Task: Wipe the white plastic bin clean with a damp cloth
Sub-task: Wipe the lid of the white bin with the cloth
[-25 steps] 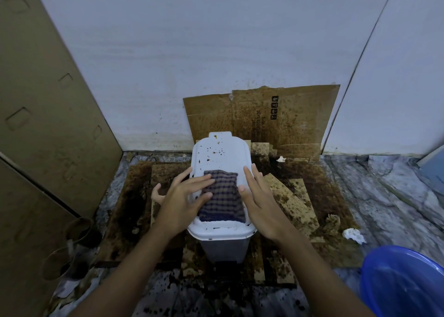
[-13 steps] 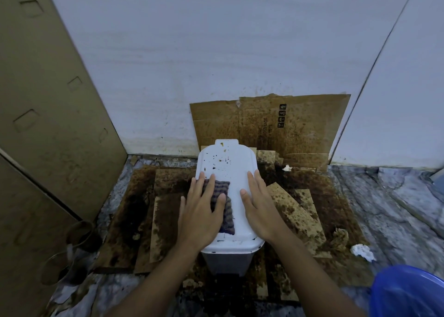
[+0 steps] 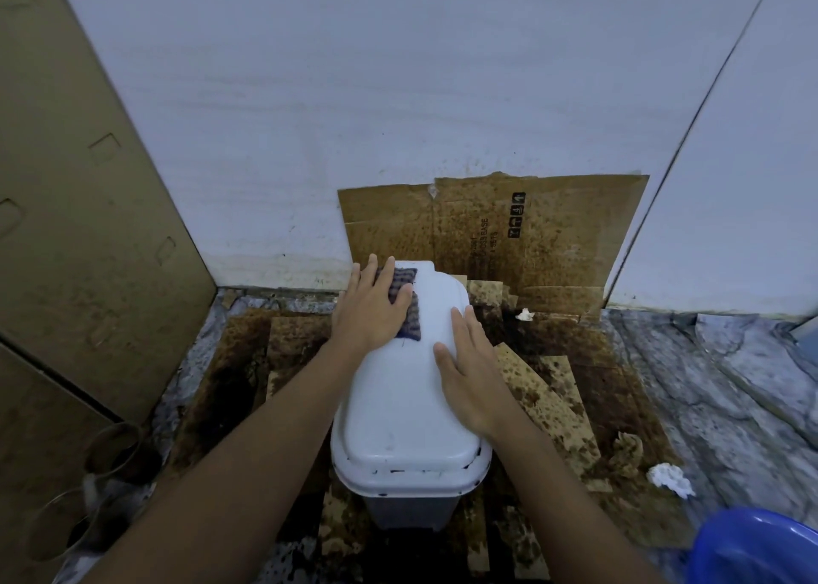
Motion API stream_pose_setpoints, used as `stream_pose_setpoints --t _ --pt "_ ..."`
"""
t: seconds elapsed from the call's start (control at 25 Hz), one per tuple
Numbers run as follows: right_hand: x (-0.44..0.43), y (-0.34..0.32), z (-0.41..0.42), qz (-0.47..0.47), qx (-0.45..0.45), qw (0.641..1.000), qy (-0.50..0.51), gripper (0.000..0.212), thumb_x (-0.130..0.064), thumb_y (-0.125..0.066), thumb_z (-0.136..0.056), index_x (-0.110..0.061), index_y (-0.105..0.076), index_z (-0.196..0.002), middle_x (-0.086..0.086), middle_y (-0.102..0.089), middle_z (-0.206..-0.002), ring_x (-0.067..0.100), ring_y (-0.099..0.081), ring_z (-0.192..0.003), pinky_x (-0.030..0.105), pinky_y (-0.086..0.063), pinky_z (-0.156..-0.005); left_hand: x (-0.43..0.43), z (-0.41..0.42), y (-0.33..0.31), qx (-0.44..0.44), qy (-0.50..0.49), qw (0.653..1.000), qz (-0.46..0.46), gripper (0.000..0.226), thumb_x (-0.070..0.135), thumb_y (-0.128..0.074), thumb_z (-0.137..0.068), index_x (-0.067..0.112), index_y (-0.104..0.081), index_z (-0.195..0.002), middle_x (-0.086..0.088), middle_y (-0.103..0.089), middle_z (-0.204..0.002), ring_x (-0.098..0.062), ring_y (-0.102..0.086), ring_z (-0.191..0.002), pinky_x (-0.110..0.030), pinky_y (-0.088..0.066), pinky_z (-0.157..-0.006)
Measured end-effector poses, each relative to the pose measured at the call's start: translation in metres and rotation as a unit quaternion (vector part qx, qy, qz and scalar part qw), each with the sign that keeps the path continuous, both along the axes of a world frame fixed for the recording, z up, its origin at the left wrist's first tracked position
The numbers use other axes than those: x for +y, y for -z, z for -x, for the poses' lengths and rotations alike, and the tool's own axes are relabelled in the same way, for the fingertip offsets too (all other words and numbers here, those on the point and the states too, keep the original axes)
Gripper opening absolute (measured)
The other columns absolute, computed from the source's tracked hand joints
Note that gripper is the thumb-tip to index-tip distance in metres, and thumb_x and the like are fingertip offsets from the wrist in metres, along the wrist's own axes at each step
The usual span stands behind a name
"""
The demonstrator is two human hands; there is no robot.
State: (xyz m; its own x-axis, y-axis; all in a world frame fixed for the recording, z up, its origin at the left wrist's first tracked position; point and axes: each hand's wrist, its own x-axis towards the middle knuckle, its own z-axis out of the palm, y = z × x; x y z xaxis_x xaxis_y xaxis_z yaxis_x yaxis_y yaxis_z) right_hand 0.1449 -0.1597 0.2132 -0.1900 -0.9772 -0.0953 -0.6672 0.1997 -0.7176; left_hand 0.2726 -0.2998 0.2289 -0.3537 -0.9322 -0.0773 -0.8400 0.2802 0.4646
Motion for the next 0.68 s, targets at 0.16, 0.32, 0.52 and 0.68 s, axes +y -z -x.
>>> stream_pose_setpoints --t 0.16,0.32,0.52,0.68 --pt "0.003 0.007 -0.001 0.005 -0.01 1.0 -0.003 0.068 -0.054 -0.026 -0.106 -0.03 0.008 -0.16 -0.013 0.022 -0.166 0.009 0.017 -0.154 0.041 -0.001 -0.126 -0.001 -0.002 0.002 0.004 -0.001 1.0 -0.002 0.067 0.059 -0.026 -0.104 0.033 -0.006 -0.162 0.004 0.001 -0.171 -0.024 0.004 -0.157 -0.053 -0.012 -0.124" --pt "0.007 0.008 -0.002 0.011 -0.012 1.0 -0.004 0.069 -0.056 -0.025 -0.105 -0.032 0.009 -0.16 -0.014 0.022 -0.166 0.008 0.018 -0.153 0.04 0.0 -0.126 0.044 -0.022 0.008 0.004 0.036 0.999 0.027 0.067 0.058 -0.027 -0.104 0.032 -0.004 -0.162 0.005 0.006 -0.171 -0.023 0.009 -0.157 -0.053 -0.01 -0.126" --pt "0.009 0.01 -0.004 0.018 -0.023 1.0 -0.004 0.069 -0.056 -0.027 -0.105 -0.033 0.008 -0.16 -0.016 0.022 -0.165 0.007 0.017 -0.153 0.04 0.0 -0.125 0.104 -0.048 0.01 0.03 0.041 0.999 0.006 0.07 0.063 -0.024 -0.101 0.039 0.003 -0.16 0.018 0.018 -0.167 -0.011 0.021 -0.153 -0.043 -0.011 -0.125" --pt "0.009 0.009 -0.003 0.02 -0.032 0.999 0.004 0.068 -0.054 -0.028 -0.105 -0.033 0.006 -0.16 -0.016 0.02 -0.166 0.007 0.016 -0.153 0.04 -0.001 -0.125 0.111 -0.047 0.008 0.049 0.031 0.998 -0.005 0.066 0.06 -0.024 -0.102 0.041 0.001 -0.16 0.021 0.017 -0.166 -0.007 0.019 -0.153 -0.039 -0.018 -0.123"
